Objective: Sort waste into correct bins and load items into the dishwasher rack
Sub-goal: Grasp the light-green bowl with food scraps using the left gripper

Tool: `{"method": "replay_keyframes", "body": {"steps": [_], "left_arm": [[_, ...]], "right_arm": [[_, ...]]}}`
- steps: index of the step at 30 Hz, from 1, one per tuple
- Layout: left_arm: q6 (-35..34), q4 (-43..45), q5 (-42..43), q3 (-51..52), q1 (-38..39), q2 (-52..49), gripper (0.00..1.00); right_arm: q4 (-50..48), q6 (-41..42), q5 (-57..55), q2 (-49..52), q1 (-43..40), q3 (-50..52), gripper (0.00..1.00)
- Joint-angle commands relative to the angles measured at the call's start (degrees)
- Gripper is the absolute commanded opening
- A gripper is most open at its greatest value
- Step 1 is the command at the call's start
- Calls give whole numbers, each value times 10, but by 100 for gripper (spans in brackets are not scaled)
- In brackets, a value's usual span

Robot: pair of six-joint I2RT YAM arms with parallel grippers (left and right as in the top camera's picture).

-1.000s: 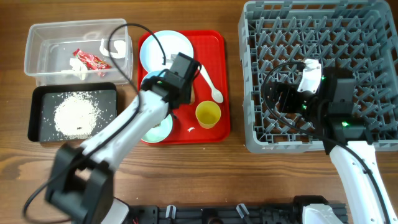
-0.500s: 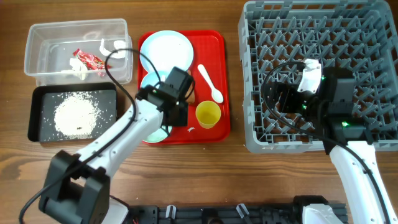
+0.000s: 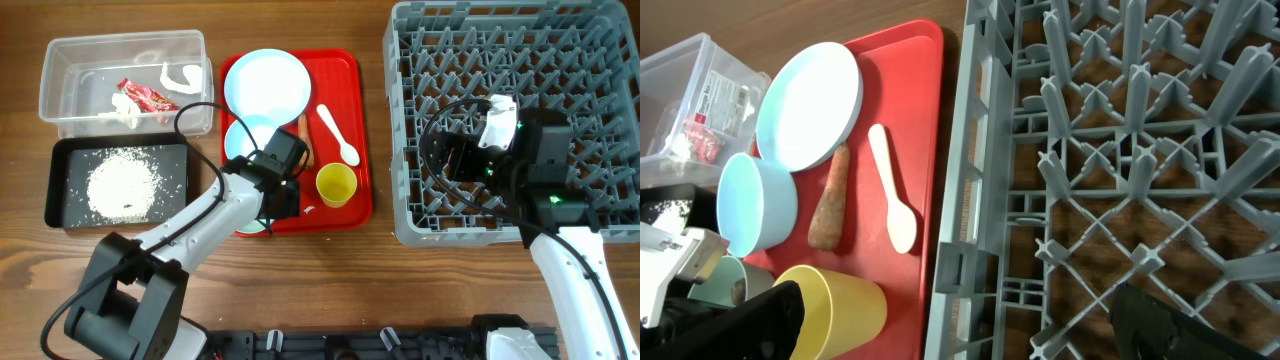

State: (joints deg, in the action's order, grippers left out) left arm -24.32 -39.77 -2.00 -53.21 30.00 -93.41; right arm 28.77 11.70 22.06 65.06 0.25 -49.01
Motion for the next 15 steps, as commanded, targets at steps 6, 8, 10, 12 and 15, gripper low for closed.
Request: {"method": "replay_keyframes", "body": {"steps": [6,8,10,12,15], "left_arm": [[7,-65,64,-74,-1,17,4],[14,-92,67,-107,-1,28,4],[14,-122,67,-146,-2,43,4],[16,-142,64,-172,-4,58,4],[21,-152,65,-186,-21,85,4]], "right_arm": [[0,4,9,4,3,-13,100],[0,4,9,4,3,-13,100],[0,4,9,4,3,-13,100],[-2,4,9,4,3,-13,100],[-3,4,9,4,3,-13,100]]}}
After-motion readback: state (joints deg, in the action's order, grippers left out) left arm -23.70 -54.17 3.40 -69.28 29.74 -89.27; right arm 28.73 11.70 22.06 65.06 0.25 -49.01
